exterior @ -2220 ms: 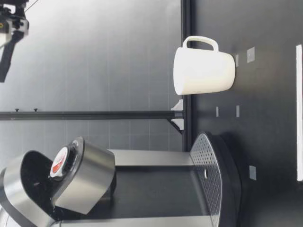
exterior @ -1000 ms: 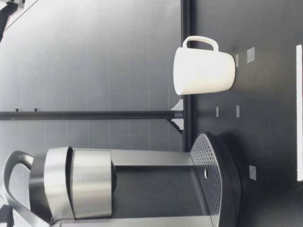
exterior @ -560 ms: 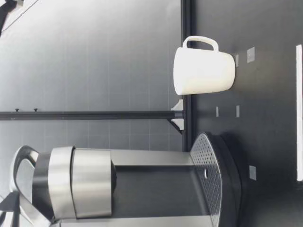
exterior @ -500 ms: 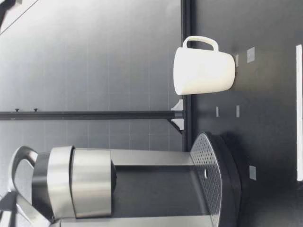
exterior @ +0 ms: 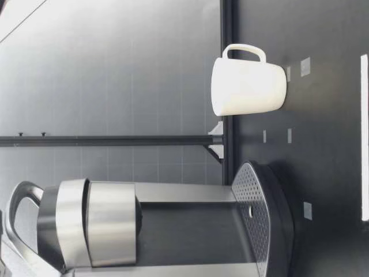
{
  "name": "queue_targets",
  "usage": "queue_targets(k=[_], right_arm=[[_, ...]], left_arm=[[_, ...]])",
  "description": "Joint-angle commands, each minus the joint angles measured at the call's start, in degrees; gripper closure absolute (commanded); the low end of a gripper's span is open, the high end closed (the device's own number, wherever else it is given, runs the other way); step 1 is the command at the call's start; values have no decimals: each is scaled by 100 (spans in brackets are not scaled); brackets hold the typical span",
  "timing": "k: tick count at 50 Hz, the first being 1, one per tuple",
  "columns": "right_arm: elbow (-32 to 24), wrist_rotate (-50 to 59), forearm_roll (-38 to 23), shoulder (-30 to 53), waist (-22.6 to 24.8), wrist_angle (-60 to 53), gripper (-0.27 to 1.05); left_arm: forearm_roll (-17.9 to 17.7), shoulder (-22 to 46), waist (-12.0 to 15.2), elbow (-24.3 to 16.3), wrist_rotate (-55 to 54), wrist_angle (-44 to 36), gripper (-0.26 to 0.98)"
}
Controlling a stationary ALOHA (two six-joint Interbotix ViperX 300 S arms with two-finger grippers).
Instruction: Place the coffee capsule inside the capsule container, then place the cup onto the center of the cup tray.
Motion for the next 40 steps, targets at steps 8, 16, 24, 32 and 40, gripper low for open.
queue_targets(k=[8,16,24,32,40], right_arm=[[26,-18,0,-237,35,-62,1],[88,9,9,-255,35,-53,1],[132,35,0,-246,35,-26,1],[141,123,9,-246,35,9,1],[70,114,0,-246,26,343,1]], left_arm=[[0,229,-149,-176,-53,26,68],[-26,387,-255,-149,-70,79,68],[-70,483,-299,-79,-79,88,68],[-88,527,-308,-26,-79,114,68],[-53,404,-378,-158,79,272,68]])
